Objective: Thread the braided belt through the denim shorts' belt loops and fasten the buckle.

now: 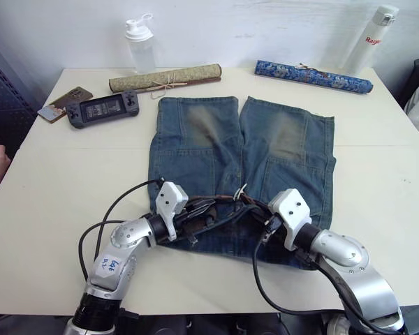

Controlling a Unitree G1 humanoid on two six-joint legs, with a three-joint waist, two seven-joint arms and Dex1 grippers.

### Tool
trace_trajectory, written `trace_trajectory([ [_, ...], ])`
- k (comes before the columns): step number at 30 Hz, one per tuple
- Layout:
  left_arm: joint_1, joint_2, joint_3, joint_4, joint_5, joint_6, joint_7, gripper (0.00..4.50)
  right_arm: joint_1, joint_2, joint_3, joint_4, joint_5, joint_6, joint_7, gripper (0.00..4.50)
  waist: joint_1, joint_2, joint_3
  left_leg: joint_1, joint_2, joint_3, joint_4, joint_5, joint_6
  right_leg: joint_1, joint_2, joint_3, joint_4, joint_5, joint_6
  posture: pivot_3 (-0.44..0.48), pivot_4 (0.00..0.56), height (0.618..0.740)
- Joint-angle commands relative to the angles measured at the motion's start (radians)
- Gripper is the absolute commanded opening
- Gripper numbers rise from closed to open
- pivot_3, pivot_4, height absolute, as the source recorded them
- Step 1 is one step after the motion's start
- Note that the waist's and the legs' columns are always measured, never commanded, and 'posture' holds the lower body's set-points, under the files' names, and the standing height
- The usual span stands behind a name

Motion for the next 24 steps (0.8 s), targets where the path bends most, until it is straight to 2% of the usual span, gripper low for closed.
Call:
trace_trajectory([
  [1, -0.008, 0.005, -0.034, -0.068, -0.026, 0.012, -0.03, 0.0, -0.036, 0.013, 0.017, -0.035, 0.0, 0.025, -0.041, 0.02, 0.0, 0.0, 0.0, 0.0, 0.0, 0.0, 0.0, 0.0, 0.0, 0.0, 0.0, 0.0, 0.0, 0.0, 0.0, 0.0, 0.15, 0.717],
  [10, -0.042, -0.014, -0.044, -0.044, -0.024, 0.009, -0.03, 0.0, -0.071, 0.006, 0.079, -0.062, -0.001, 0.039, -0.055, 0.02, -0.004, 0.0, 0.0, 0.0, 0.0, 0.0, 0.0, 0.0, 0.0, 0.0, 0.001, 0.0, 0.0, 0.0, 0.0, 0.0, 0.15, 0.717],
  [16, 0.002, 0.041, 0.04, -0.066, -0.063, 0.02, -0.052, 0.0, -0.04, -0.015, 0.06, -0.071, 0.0, 0.038, -0.065, 0.02, -0.006, 0.0, 0.0, 0.0, 0.001, 0.0, -0.001, 0.0, 0.0, 0.0, 0.001, 0.0, 0.001, 0.0, 0.0, 0.0, 0.15, 0.717],
  [21, -0.046, 0.128, 0.203, -0.108, -0.312, 0.206, -0.11, 0.0, -0.015, -0.039, 0.06, -0.07, -0.008, 0.025, -0.067, 0.02, -0.003, 0.0, 0.0, 0.0, 0.001, 0.0, -0.001, 0.0, 0.0, 0.0, 0.0, 0.0, 0.0, 0.0, 0.0, 0.0, 0.15, 0.717],
  [23, -0.084, 0.166, 0.245, -0.089, -0.363, 0.25, -0.128, 0.0, -0.003, -0.049, 0.075, -0.062, -0.017, 0.01, -0.066, 0.02, 0.0, 0.0, 0.0, 0.0, 0.0, -0.001, 0.0, 0.0, 0.0, 0.0, 0.0, 0.001, 0.0, 0.0, 0.0, 0.0, 0.15, 0.717],
  [24, -0.113, 0.184, 0.253, -0.06, -0.366, 0.26, -0.135, 0.33, 0.003, -0.056, 0.091, -0.054, -0.031, -0.002, -0.068, 0.02, 0.0, 0.0, 0.0, 0.0, 0.0, -0.001, 0.0, 0.0, 0.0, 0.0, 0.0, 0.001, 0.0, 0.0, 0.0, 0.0, 0.15, 0.717],
])
